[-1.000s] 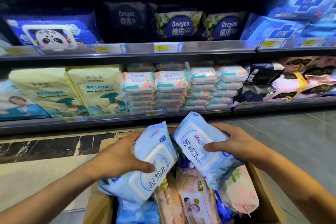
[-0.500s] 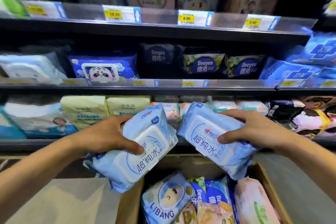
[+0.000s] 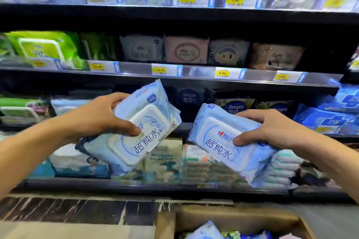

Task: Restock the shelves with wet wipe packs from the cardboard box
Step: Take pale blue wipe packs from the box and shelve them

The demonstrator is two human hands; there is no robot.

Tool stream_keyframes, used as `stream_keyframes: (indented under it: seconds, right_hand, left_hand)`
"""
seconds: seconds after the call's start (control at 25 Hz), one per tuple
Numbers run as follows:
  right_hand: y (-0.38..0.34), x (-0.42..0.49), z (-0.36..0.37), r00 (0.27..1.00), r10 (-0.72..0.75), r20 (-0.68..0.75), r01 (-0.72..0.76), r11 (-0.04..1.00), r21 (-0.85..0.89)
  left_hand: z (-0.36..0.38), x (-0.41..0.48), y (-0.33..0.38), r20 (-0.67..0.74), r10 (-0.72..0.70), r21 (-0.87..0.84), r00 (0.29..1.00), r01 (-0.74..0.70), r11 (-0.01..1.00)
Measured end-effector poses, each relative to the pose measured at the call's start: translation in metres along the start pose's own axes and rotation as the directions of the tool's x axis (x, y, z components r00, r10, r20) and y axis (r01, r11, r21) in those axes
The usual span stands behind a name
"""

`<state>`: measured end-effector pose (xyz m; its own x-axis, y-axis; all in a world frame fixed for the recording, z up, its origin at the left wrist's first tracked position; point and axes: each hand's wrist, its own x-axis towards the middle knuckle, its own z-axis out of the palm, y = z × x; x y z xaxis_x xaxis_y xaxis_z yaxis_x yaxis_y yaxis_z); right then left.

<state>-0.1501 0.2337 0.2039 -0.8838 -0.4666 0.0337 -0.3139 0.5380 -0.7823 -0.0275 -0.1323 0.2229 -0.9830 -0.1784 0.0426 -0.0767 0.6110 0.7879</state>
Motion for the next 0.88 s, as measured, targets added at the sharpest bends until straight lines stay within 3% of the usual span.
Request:
stream_keyframes:
  seconds: [0.12,0.24,0.44,0.6,0.76,0.88]
  right_hand:
    - [-0.020,0.007,-0.006,0.998,-0.057,-0.018,0.057,0.998,0.019]
    - [-0.033,0.011,-0.003,0.995,-0.098,-0.024,0.098,0.994,0.037]
    - [-0.051,0.017,-0.004,0.992,-0.119,-0.027,0.119,0.993,-0.012]
    - [-0.057,0.016,-0.009,0.987,-0.156,-0.047,0.156,0.988,-0.020]
    - [-0.060,0.011,-0.006,0.990,-0.129,-0.049,0.130,0.991,0.016]
    - [-0.062,0.010,-0.004,0.994,-0.109,-0.028,0.110,0.994,0.018]
  left_hand:
    - [-0.029,0.010,0.007,-0.140,-0.029,-0.063,0.990,0.020,0.998]
    - [-0.048,0.020,0.015,-0.182,-0.014,-0.082,0.983,-0.001,0.997]
    - [-0.068,0.036,0.025,-0.251,-0.023,-0.027,0.968,0.017,0.999]
    - [-0.085,0.053,0.026,-0.351,0.081,0.051,0.933,-0.067,0.996]
    - [-0.094,0.073,0.026,-0.471,0.252,0.248,0.846,-0.147,0.957]
    - [-0.095,0.083,0.029,-0.500,0.370,0.511,0.783,-0.078,0.856]
